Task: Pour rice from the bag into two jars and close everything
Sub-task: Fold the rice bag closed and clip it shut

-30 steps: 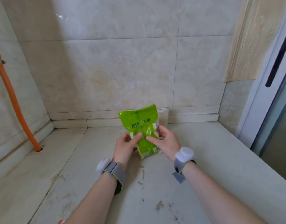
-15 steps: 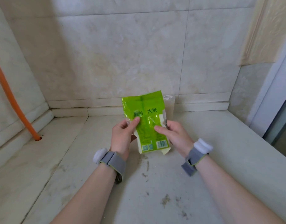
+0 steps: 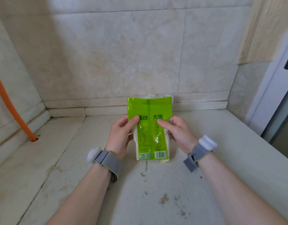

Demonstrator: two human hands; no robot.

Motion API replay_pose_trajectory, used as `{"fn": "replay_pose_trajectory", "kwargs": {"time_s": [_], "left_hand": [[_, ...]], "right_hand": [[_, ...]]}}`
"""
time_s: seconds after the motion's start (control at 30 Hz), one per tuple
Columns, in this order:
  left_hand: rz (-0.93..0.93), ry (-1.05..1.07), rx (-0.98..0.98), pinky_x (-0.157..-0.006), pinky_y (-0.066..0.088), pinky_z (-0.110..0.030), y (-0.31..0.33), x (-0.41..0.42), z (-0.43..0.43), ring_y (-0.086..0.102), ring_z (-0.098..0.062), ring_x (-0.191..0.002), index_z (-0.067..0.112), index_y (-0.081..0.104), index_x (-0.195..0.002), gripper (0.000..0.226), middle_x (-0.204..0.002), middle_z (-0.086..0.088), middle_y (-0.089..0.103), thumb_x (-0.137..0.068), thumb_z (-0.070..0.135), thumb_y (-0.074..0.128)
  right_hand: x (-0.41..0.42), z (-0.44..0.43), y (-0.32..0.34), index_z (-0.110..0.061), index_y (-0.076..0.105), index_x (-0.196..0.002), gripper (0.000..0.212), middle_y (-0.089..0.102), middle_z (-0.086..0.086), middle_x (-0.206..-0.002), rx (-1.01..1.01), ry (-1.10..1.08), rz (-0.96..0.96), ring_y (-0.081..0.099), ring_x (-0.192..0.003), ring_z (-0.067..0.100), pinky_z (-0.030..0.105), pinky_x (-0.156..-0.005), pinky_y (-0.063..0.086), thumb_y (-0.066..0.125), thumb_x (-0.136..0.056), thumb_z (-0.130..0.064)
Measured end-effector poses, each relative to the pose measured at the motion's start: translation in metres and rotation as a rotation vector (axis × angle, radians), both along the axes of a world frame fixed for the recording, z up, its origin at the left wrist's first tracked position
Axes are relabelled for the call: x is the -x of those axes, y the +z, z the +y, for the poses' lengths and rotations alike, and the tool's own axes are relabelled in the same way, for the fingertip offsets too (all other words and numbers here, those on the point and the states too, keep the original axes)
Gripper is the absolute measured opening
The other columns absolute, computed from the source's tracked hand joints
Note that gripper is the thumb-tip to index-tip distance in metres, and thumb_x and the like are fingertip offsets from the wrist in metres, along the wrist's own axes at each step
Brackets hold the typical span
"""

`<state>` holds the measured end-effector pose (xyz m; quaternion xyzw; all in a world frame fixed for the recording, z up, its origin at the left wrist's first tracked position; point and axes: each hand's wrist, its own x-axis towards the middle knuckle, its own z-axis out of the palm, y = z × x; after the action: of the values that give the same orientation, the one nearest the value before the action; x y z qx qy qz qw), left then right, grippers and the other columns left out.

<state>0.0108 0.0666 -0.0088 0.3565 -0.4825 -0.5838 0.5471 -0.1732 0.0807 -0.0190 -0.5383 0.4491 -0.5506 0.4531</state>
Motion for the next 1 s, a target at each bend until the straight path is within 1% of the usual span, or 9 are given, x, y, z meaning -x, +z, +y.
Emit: {"fn": "replay_pose_trajectory", "kwargs": {"time_s": [0.07,0.13,0.27,0.37,0.5,0.63,0.83,0.93,1.0], "left_hand": [[0.004,0.003,0.014,-0.058,0.055,-0.025,0.003,0.0,0.001,0.067,-0.011,-0.067,0.011,0.072,-0.094,0.012,-0.084,-0.004,0.074,-0.09,0.013,0.061],[-0.006,0.004,0.034,-0.058,0.055,-0.024,0.004,-0.001,0.0,0.067,-0.011,-0.066,0.011,0.072,-0.093,0.012,-0.082,-0.002,0.074,-0.09,0.011,0.06],[-0.022,-0.021,0.072,-0.056,0.052,-0.024,0.005,-0.006,0.0,0.061,-0.01,-0.059,0.012,0.071,-0.098,0.017,-0.076,-0.002,0.072,-0.091,0.006,0.057],[-0.013,-0.039,0.106,-0.05,0.047,-0.022,0.005,-0.008,0.001,0.054,-0.011,-0.054,0.017,0.075,-0.089,0.032,-0.07,-0.003,0.066,-0.091,-0.003,0.051],[-0.022,-0.057,0.14,-0.049,0.05,-0.022,0.005,-0.008,0.001,0.058,-0.011,-0.054,0.019,0.065,-0.055,0.055,-0.061,0.0,0.061,-0.087,-0.016,0.037],[-0.059,-0.072,0.165,-0.05,0.047,-0.02,0.002,-0.007,0.0,0.052,-0.009,-0.052,0.019,0.056,-0.049,0.056,-0.054,0.003,0.052,-0.085,-0.017,0.032],[-0.155,-0.001,0.173,-0.055,0.049,-0.024,0.005,-0.007,0.004,0.053,-0.01,-0.059,0.018,0.063,-0.067,0.021,-0.064,0.002,0.054,-0.085,0.015,0.053],[-0.252,0.066,0.257,-0.062,0.055,-0.027,0.004,-0.005,0.004,0.058,-0.011,-0.064,0.02,0.066,-0.106,0.022,-0.065,-0.002,0.059,-0.092,0.005,0.057],[-0.255,0.083,0.295,-0.064,0.054,-0.026,0.006,-0.006,0.002,0.059,-0.011,-0.062,0.019,0.064,-0.109,0.025,-0.059,-0.001,0.06,-0.092,0.002,0.057]], "right_hand": [[-0.001,0.002,0.004,-0.006,0.067,-0.085,0.027,0.065,0.036,-0.098,0.062,-0.014,-0.03,0.061,-0.082,0.035,0.051,-0.076,0.049,0.072,-0.079,-0.032],[0.001,0.002,0.008,-0.009,0.07,-0.097,0.029,0.062,0.036,-0.109,0.091,-0.005,-0.06,0.058,-0.087,0.034,0.05,-0.078,0.044,0.072,-0.078,-0.031],[0.007,0.001,0.01,-0.013,0.069,-0.099,0.023,0.072,0.015,-0.095,0.093,0.039,-0.145,0.064,-0.085,0.028,0.036,-0.077,0.05,0.052,-0.091,0.001],[0.007,0.003,0.011,-0.02,0.072,-0.074,0.052,0.072,0.001,-0.074,0.089,0.049,-0.155,0.066,-0.063,0.011,0.018,-0.053,0.049,0.036,-0.092,0.013],[0.005,0.005,0.012,-0.02,0.063,-0.053,0.06,0.058,0.007,-0.063,0.095,0.005,-0.161,0.054,-0.057,0.014,0.021,-0.049,0.038,0.03,-0.09,0.013],[0.003,0.004,0.01,-0.02,0.056,-0.053,0.056,0.049,0.007,-0.063,0.075,0.019,-0.226,0.049,-0.055,0.013,0.021,-0.047,0.036,0.029,-0.09,0.01],[0.0,0.003,0.009,-0.02,0.052,-0.052,0.053,0.041,0.008,-0.063,0.098,-0.027,-0.175,0.041,-0.059,0.015,0.024,-0.051,0.032,0.031,-0.086,0.014],[0.0,0.003,0.01,-0.02,0.055,-0.052,0.053,0.048,0.011,-0.067,0.094,-0.07,-0.149,0.045,-0.064,0.019,0.026,-0.053,0.034,0.031,-0.085,0.013],[-0.001,0.006,0.015,-0.02,0.06,-0.058,0.049,0.063,0.015,-0.081,0.098,-0.124,-0.194,0.056,-0.072,0.023,0.025,-0.056,0.04,0.032,-0.085,0.01]]}}
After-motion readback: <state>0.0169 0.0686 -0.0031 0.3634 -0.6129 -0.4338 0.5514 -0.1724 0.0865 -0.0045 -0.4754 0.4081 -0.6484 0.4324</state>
